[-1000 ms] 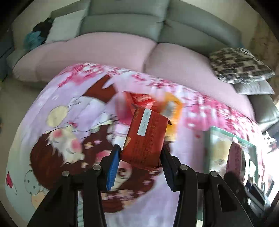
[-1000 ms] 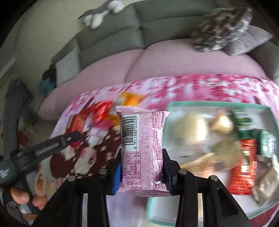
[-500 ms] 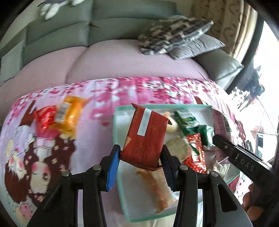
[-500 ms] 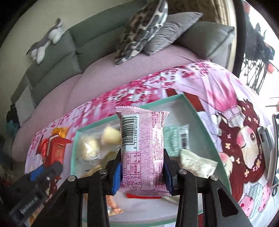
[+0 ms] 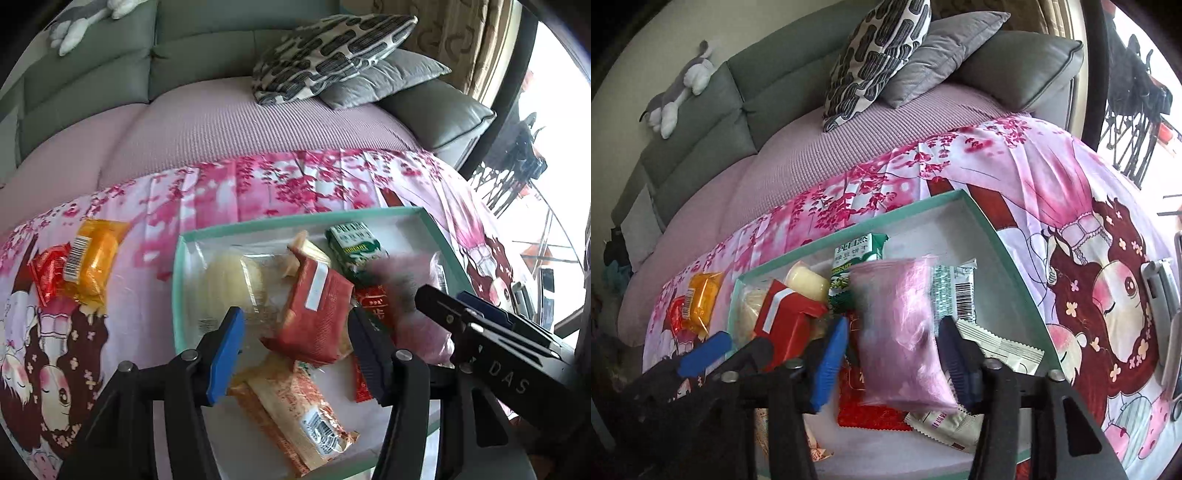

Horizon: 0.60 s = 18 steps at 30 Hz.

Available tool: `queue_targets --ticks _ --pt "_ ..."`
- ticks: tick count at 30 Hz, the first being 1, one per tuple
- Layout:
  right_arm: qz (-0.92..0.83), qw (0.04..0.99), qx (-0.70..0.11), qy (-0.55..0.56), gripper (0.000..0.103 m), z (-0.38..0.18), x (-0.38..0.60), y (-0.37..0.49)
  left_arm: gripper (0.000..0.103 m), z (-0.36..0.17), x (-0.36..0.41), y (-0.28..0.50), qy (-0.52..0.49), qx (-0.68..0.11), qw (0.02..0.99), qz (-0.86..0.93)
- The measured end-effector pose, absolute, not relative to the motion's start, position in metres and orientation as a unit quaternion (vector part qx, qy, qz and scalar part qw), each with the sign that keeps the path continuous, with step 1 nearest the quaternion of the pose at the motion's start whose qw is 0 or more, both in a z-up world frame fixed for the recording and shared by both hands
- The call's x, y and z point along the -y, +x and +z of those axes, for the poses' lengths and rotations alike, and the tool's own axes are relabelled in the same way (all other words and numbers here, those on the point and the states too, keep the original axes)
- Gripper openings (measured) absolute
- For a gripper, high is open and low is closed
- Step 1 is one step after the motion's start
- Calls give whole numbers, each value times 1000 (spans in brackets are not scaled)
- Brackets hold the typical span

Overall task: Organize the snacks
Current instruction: 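Carry both packs into the white tray and open both grippers, then withdraw both grippers back to the remaining snacks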

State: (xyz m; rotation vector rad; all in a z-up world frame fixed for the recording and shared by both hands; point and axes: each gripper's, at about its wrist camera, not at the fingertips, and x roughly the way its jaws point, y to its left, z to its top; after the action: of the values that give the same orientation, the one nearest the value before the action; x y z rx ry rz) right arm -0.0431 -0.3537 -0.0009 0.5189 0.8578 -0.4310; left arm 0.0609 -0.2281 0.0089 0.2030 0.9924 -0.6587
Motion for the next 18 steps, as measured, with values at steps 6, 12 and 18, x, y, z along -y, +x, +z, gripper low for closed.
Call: queue_targets --ticks 6,12,18 --pt "-193 863 -402 236 76 8 346 -42 79 29 189 74 72 -459 843 -272" --pt "-166 875 -403 213 95 13 323 -29 89 38 112 113 35 -455 878 -147" --pt "-121 893 -390 189 103 19 285 -7 91 26 21 149 -10 -467 884 -19"
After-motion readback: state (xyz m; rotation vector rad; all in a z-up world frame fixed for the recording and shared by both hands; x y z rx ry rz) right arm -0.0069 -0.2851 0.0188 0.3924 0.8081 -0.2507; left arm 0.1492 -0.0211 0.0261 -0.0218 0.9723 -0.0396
